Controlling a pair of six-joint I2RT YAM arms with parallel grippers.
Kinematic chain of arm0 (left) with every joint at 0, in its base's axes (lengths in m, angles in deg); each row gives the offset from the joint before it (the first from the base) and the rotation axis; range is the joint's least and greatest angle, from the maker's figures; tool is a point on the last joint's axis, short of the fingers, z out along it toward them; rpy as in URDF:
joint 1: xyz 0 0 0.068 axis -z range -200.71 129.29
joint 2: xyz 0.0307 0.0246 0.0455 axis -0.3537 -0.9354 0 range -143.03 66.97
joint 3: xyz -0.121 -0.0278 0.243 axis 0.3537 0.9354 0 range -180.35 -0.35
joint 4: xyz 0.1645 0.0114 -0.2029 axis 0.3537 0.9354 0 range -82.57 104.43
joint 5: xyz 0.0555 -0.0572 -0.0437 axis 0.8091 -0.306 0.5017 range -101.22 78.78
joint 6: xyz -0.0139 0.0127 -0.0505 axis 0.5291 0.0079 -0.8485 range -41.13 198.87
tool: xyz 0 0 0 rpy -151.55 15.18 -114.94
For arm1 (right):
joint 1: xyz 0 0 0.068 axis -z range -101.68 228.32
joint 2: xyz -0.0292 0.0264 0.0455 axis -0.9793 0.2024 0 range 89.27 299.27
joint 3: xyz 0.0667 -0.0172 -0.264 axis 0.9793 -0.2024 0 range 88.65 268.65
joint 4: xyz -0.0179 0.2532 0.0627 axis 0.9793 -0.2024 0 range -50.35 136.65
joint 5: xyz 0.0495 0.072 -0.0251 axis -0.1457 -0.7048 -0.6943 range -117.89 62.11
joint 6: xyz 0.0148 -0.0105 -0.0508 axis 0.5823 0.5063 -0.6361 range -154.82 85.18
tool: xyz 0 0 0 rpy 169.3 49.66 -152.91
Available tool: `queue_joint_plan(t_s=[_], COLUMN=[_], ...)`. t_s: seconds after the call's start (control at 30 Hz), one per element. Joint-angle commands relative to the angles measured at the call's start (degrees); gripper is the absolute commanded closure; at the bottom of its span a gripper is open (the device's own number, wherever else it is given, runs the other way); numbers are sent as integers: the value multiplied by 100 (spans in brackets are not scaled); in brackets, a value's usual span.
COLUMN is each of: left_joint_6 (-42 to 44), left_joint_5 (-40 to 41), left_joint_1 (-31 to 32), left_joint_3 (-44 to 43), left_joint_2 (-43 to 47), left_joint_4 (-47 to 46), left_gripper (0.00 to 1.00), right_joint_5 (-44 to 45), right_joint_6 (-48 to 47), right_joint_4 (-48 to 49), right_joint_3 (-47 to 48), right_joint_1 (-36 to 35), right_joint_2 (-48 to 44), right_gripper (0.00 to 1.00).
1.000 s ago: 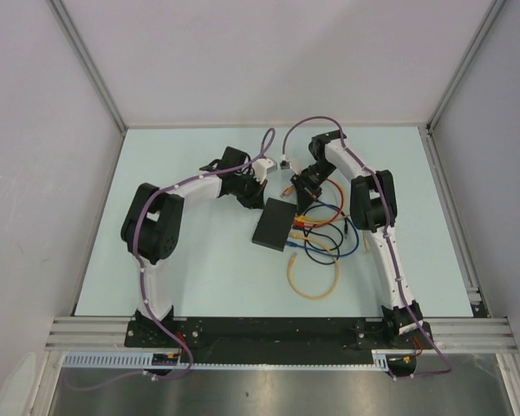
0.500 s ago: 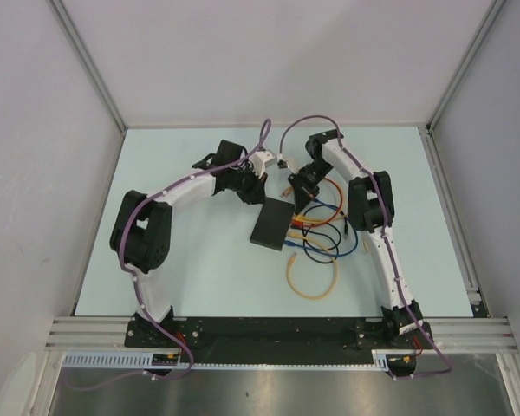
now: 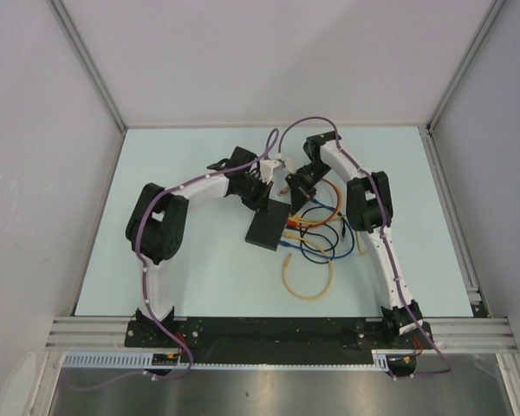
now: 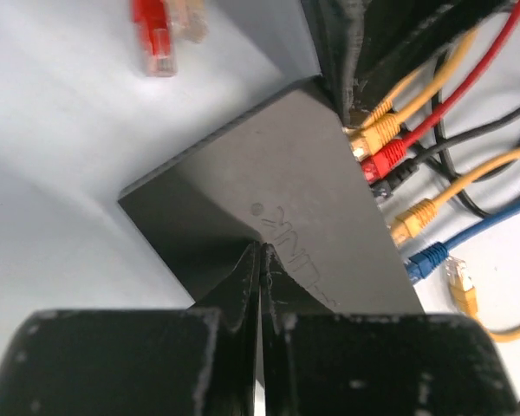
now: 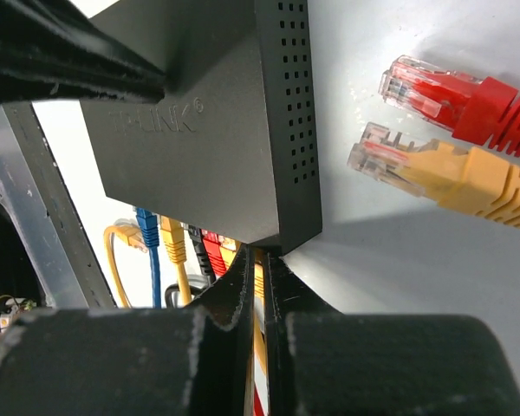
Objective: Pull the plug from the switch port
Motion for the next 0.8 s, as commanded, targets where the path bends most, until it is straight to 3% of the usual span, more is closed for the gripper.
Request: queue_joint_plan(t_s=[0.0,0.37,0.63,0.77], left_joint_6=[-184,-122,-78,-26], left_joint_5=[929,1052,1078,1026], left_joint_1=[-35,-96,-96,-96], left_joint_3=[114,149,141,97], left_joint_2=[-277,-321,-295,-304], left_joint_4=[208,58,67,111], left_gripper=[100,100,100,100], right_joint_5=[428,886,798,947], right_joint_6=[-237,-352,-510,-423], right_joint_4=[202,123,-53,-53], right_joint_3=[-309,314,-994,-662], right_joint_1=[-120,-128,-137,-49], right_joint_2=[198,321,-197,-75], right_gripper=[100,100,100,100])
